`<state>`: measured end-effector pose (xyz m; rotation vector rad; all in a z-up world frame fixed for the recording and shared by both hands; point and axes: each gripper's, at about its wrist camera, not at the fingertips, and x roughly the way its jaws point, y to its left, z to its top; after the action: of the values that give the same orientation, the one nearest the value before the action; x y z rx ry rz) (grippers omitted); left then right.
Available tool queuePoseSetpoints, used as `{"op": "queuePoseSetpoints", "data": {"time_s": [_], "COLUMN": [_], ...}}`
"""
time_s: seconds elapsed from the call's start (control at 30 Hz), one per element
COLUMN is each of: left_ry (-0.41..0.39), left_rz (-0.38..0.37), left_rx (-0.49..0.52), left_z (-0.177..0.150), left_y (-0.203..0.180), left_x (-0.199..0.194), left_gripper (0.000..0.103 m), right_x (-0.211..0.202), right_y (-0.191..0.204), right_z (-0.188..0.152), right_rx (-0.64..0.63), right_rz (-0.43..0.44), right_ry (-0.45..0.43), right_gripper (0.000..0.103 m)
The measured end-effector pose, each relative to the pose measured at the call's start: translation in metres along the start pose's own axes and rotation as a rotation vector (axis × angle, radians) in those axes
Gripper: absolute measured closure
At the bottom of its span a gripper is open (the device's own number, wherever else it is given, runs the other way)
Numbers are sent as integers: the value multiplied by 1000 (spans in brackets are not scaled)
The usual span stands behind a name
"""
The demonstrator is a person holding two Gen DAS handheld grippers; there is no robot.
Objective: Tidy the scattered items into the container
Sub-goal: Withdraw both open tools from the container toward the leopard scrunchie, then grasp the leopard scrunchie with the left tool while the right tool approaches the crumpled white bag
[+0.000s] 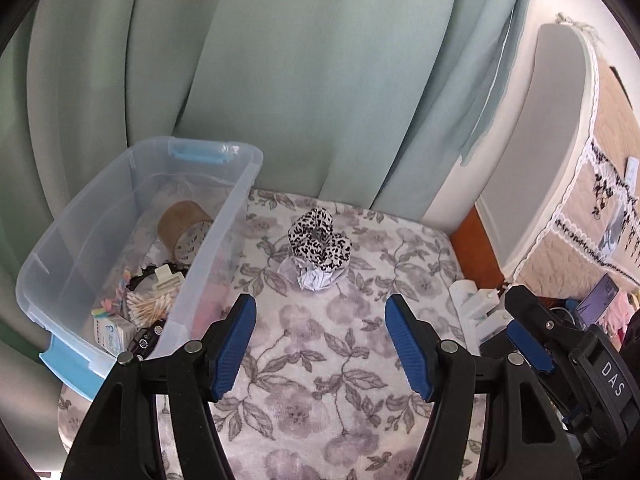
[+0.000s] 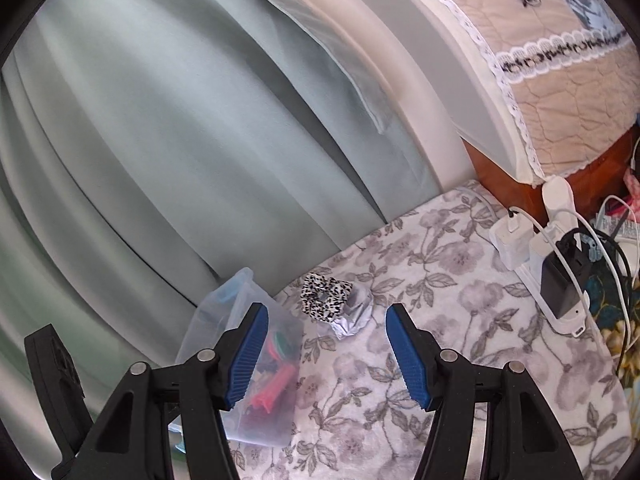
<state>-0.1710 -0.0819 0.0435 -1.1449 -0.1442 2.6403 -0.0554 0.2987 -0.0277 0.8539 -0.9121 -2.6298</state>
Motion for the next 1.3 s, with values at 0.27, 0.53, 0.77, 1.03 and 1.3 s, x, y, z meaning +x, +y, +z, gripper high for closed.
{"op": "queuePoseSetpoints", "data": {"time_s": [0.27,0.53,0.77,1.03,1.3], "left_ry": [104,127,128,162,133], "left_rz": [55,52,16,-6,-51], "left_rx": [-18,-52,-63,-170,-203], "left_z": [-1,15,30,36,36], "left_y": [-4,-1,-3,12,18], "left_x": [66,117,156,190,188], "left_gripper": [35,35,35,54,81], "right_x": [39,75,99,120,131], "right_y": [-47,-64,-85,-90,-90], "right_z": [-16,-29,-39,-42,-33], "right_rx": [66,22,51,20,12], "right_rz": [-55,-102,-145,-166,-156], "right_ry": [97,182,243,287,281], "right_gripper": [38,38,38,38,38]}}
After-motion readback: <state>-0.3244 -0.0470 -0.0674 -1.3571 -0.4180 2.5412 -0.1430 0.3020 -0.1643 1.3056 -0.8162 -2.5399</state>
